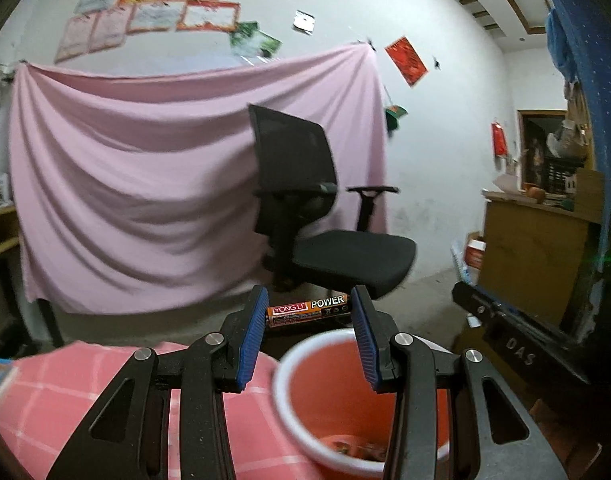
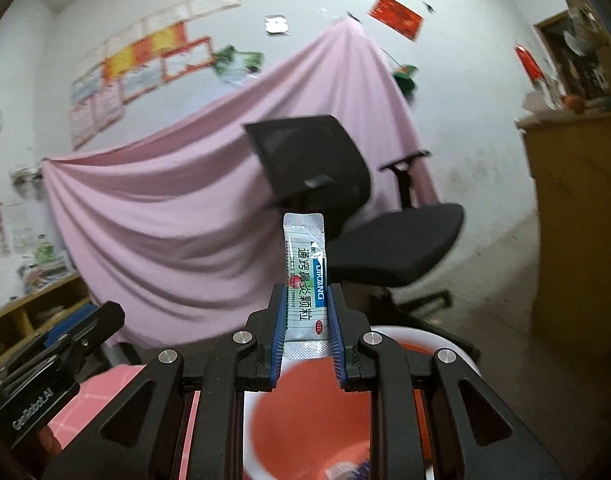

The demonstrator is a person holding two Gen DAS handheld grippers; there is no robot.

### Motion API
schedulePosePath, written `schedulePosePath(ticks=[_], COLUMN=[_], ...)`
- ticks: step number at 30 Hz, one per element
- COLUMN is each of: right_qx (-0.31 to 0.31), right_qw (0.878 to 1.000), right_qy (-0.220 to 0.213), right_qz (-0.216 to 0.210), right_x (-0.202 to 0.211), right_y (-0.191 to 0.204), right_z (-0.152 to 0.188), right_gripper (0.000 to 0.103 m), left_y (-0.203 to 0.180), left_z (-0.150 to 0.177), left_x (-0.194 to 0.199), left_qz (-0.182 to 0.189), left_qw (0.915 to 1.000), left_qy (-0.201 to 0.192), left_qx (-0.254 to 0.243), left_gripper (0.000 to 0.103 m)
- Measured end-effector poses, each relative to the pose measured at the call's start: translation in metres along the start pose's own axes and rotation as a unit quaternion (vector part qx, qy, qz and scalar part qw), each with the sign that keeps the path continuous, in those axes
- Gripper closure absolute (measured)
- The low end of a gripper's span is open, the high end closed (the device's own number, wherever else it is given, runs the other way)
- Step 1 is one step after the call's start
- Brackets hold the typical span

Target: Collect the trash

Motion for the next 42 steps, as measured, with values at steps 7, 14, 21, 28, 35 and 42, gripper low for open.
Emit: schedulePosePath(ticks=[7,14,21,28,35,42], right_qx=[-0.035,-0.061,-0.088,-0.095,-0.099,-0.086], right_qw=[0.996,0.988,0.979,0.975,0.976,0.979], right_qy=[0.074,0.144,0.183,0.198,0.193,0.185], right_qz=[0.018,0.01,0.003,0.011,0.009,0.01], right_x=[-0.015,-0.032,-0.039,-0.039,-0.041,-0.04], right_y=[-0.037,-0.053,-0.066,-0.073,-0.074,-0.065], right_z=[0.014,0.031,0.046,0.053,0.049,0.045], right_gripper=[0.084,0.083,0.075,0.058,0.055,0.049], left_y=[-0.02,-0.019,-0.015,0.002,0.008,0.02], left_z=[0.013,0.031,0.042,0.053,0.052,0.045], left_x=[-0.04,-0.082,-0.101,-0.098,-0.09,-0.077], left_qz=[0.017,0.026,0.017,-0.007,-0.029,-0.068], left_qw=[0.9968,0.9816,0.9697,0.9653,0.9688,0.972], left_qy=[0.077,0.182,0.231,0.237,0.222,0.203], left_qx=[0.014,0.051,0.08,0.109,0.107,0.097], left_gripper=[0.066,0.066,0.056,0.049,0.039,0.039])
Point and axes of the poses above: each gripper's, at about its wrist camera, not at the fingertips, and x roughly against the way its jaws point, y to its left, z to its underside, the point moved 1 cm from there along -x, roughly the way its jaws point, and after that the axes turned 11 degrees about x, right-handed, at the moved point
